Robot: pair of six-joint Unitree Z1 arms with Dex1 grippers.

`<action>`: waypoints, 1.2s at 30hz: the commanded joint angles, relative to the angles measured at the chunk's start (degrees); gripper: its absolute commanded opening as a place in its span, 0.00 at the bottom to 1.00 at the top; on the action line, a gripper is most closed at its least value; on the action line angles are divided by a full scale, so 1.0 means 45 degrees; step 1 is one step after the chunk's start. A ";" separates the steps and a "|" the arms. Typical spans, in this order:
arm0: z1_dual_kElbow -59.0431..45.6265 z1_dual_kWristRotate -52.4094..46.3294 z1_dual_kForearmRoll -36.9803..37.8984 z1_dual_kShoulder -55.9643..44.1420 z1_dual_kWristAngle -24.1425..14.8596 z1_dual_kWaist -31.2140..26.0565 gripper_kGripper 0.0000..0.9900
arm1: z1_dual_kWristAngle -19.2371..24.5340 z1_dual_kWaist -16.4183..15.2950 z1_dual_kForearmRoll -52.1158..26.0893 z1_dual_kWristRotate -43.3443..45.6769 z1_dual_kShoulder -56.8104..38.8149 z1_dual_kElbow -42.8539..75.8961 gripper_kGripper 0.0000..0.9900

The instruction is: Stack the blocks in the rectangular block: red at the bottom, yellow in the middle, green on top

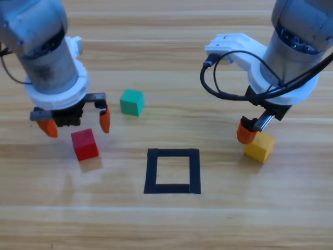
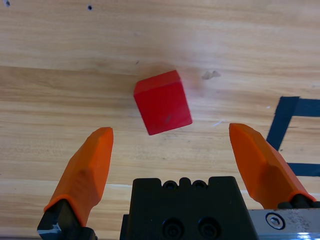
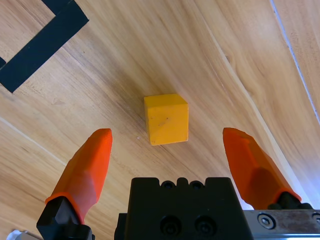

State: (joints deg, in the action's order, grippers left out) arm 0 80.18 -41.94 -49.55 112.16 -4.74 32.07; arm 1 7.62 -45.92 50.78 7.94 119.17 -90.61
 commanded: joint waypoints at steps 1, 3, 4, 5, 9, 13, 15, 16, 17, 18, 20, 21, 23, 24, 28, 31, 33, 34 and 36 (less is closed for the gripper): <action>0.1010 -0.0681 -0.0590 0.1306 0.0214 -0.0329 1.00 | 0.0279 0.0340 0.0123 0.0228 0.1311 0.0018 0.99; 0.1127 -0.0954 -0.0570 0.1384 0.0214 -0.0329 1.00 | 0.0279 0.0457 0.0103 0.0228 0.1389 -0.0002 0.99; 0.1127 -0.1149 -0.0570 0.1384 0.0194 -0.0348 1.00 | 0.0279 0.0496 0.0103 0.0247 0.1448 -0.0002 0.99; 0.1166 -0.1306 -0.0570 0.1423 0.0175 -0.0329 1.00 | 0.0279 0.0555 0.0103 0.0267 0.1506 -0.0002 0.99; 0.1029 -0.2107 -0.0570 0.1716 0.0097 -0.0348 1.00 | 0.0279 0.0750 0.0103 0.0306 0.1682 -0.0021 0.99; 0.0893 -0.2673 -0.0570 0.1931 0.0136 -0.0427 1.00 | 0.0259 0.0809 0.0103 0.0326 0.1760 -0.0021 0.98; 0.0795 -0.2810 -0.0570 0.1970 0.0155 -0.0485 1.00 | 0.0259 0.0828 0.0103 0.0326 0.1780 -0.0021 0.97; 0.0775 -0.2810 -0.0570 0.1990 0.0155 -0.0505 1.00 | 0.0259 0.0828 0.0103 0.0345 0.1838 -0.0021 0.96; 0.0756 -0.2810 -0.0570 0.2009 0.0155 -0.0563 1.00 | 0.0240 0.0828 0.0103 0.0365 0.1877 -0.0041 0.96; 0.0678 -0.2810 -0.0551 0.1990 0.0155 -0.0641 1.00 | 0.0181 0.0828 0.0103 0.0384 0.1917 -0.0041 0.96; 0.0522 -0.2829 -0.0531 0.1951 0.0136 -0.0817 1.00 | 0.0123 0.0828 0.0103 0.0423 0.1975 -0.0060 0.95; 0.0385 -0.2829 -0.0414 0.1912 0.0136 -0.0915 0.99 | 0.0103 0.0828 0.0103 0.0423 0.1995 -0.0080 0.95; 0.0248 -0.2810 -0.0336 0.1912 0.0136 -0.1032 0.98 | 0.0025 0.0828 0.0103 0.0462 0.2092 -0.0119 0.95; 0.0209 -0.2790 -0.0277 0.1931 0.0155 -0.1071 0.97 | -0.0034 0.0828 0.0103 0.0482 0.2151 -0.0139 0.93; 0.0092 -0.2810 -0.0180 0.1951 0.0175 -0.1091 0.96 | -0.0229 0.0828 0.0103 0.0619 0.2346 -0.0217 0.88; -0.0084 -0.2790 0.0035 0.1951 0.0214 -0.1071 0.91 | -0.0249 0.0828 0.0142 0.0658 0.2502 -0.0275 0.82; -0.0064 -0.2771 0.0094 0.1970 0.0253 -0.1071 0.90 | -0.0249 0.0828 0.0220 0.0697 0.2678 -0.0373 0.81; -0.0006 -0.2751 0.0074 0.2009 0.0272 -0.1071 0.88 | -0.0268 0.0828 0.0240 0.0716 0.2737 -0.0412 0.74; 0.0092 -0.2712 0.0094 0.2068 0.0292 -0.1071 0.84 | -0.0346 0.0828 0.0377 0.0755 0.2854 -0.0549 0.61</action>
State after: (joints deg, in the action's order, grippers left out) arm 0 81.07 -54.28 -49.92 118.73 -4.24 28.05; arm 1 6.81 -43.57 50.95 10.71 126.19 -91.68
